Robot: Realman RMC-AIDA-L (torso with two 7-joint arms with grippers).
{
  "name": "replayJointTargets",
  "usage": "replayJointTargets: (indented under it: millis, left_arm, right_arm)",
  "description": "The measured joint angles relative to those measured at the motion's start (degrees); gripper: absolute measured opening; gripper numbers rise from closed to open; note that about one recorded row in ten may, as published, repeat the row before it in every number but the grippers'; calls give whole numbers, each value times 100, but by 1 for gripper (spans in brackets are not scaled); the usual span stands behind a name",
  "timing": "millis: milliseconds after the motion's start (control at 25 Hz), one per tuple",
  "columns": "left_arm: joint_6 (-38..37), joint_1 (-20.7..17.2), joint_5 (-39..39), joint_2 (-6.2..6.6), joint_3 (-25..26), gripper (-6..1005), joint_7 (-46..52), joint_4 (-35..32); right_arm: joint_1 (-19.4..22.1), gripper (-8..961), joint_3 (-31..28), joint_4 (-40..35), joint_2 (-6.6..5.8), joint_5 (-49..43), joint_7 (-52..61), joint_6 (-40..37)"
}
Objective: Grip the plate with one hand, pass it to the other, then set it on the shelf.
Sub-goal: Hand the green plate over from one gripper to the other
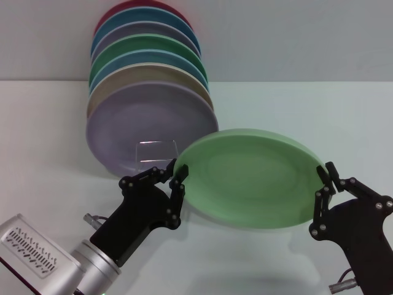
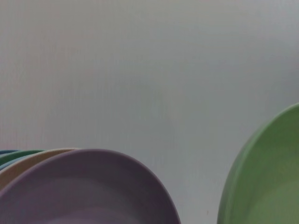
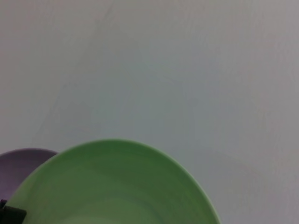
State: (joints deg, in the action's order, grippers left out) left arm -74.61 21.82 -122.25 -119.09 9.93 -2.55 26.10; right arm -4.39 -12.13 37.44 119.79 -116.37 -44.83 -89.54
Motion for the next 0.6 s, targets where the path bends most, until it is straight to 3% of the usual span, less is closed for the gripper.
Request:
replayJointTargets:
  millis: [600]
  left_arm:
    - [74,18,3,0,-3,86,0,1]
  right_arm:
    - [-18,21,21,9,6,11,0,16]
